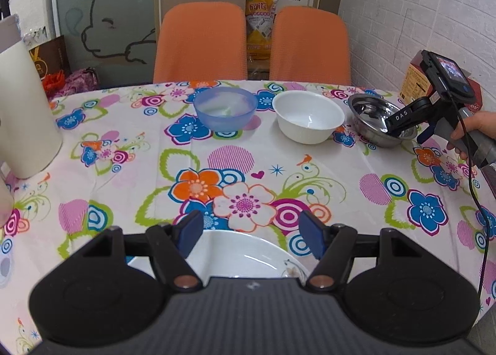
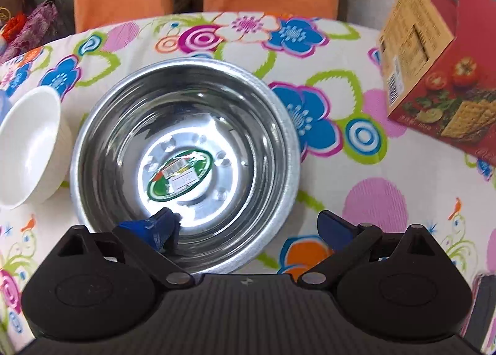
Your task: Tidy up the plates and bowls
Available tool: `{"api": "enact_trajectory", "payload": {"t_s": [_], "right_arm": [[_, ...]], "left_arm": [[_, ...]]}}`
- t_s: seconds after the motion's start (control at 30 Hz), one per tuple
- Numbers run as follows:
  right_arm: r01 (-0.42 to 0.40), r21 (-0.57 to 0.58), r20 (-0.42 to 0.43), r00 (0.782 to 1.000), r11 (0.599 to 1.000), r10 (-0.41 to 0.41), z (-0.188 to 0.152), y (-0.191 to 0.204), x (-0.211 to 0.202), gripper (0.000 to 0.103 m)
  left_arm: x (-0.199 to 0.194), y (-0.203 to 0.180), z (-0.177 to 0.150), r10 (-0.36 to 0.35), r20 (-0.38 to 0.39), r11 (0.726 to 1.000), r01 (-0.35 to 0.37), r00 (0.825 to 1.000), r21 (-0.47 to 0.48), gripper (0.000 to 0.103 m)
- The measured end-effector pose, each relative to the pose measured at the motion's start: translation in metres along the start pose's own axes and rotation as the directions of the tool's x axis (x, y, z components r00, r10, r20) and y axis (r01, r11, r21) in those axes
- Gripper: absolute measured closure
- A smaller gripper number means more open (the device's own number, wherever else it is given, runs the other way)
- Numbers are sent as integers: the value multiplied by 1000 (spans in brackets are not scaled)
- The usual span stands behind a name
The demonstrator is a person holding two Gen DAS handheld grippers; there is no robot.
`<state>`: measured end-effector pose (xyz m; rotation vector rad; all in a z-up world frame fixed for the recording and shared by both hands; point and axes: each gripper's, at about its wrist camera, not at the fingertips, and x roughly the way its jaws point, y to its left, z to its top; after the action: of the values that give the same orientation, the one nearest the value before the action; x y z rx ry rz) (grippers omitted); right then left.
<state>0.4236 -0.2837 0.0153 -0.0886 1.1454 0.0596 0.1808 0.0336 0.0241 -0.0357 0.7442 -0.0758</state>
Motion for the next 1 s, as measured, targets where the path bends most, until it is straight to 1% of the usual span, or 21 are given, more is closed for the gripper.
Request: {"api": "enact_trajectory", "payload": {"t_s": [0.07, 0.13, 0.27, 0.33, 0.43, 0.5, 0.57, 0.63, 0.67, 0.73, 0.8, 0.83, 0.9, 0.93, 1.0], "right_arm": [[-44, -8, -16, 999, 999, 44, -7, 2, -4, 16], [-89, -24, -52, 995, 996, 88, -20, 5, -7, 16], [-108, -87, -61, 993, 990, 103, -52, 13, -18, 16], [-114, -110, -52, 993, 987, 109, -71, 18, -25, 16], [-137, -135, -26, 991, 981, 135, -97, 21, -37, 16], [-132, -124, 25, 990, 983, 136, -107, 20, -45, 16], [-116, -76, 119, 985, 990, 124, -113, 14, -56, 16], [-88, -37, 224, 970, 995, 94, -118, 11, -66, 16], [-71, -28, 275, 959, 997, 76, -121, 11, -68, 16], [-58, -5, 340, 939, 998, 56, -127, 12, -67, 16], [-72, 18, 373, 926, 997, 60, -129, 12, -58, 16], [-73, 29, 375, 925, 997, 57, -130, 13, -53, 16], [-66, 31, 377, 925, 997, 49, -131, 13, -45, 16], [-59, 31, 380, 924, 998, 43, -130, 14, -42, 16], [-42, 15, 383, 923, 999, 33, -130, 16, -36, 16]], "left_arm": [[-6, 2, 1, 3, 15, 1000, -3, 1000, -8, 35], [-10, 3, 1, -4, 19, 1000, 4, 1000, -20, 35], [-12, -2, -1, -30, 14, 999, 30, 999, -16, 35], [-12, -7, -1, -45, 5, 999, 45, 999, -8, 35], [-10, -18, 1, -86, -13, 996, 86, 996, 15, 35], [-6, -28, 7, -107, -26, 994, 108, 994, 33, 35], [2, -40, 18, -127, -36, 990, 129, 991, 55, 35], [17, -51, 33, -157, -44, 986, 160, 987, 56, 34], [26, -57, 41, -175, -53, 983, 177, 983, 47, 34], [50, -71, 56, -211, -82, 977, 213, 974, 15, 34], [73, -84, 68, -244, -109, 969, 246, 964, -2, 34], [87, -92, 73, -251, -133, 968, 252, 959, -4, 34], [109, -105, 79, -246, -165, 969, 248, 955, -14, 34], [120, -114, 80, -250, -179, 967, 253, 951, -6, 34], [137, -125, 81, -235, -213, 971, 241, 948, 3, 34]]}}
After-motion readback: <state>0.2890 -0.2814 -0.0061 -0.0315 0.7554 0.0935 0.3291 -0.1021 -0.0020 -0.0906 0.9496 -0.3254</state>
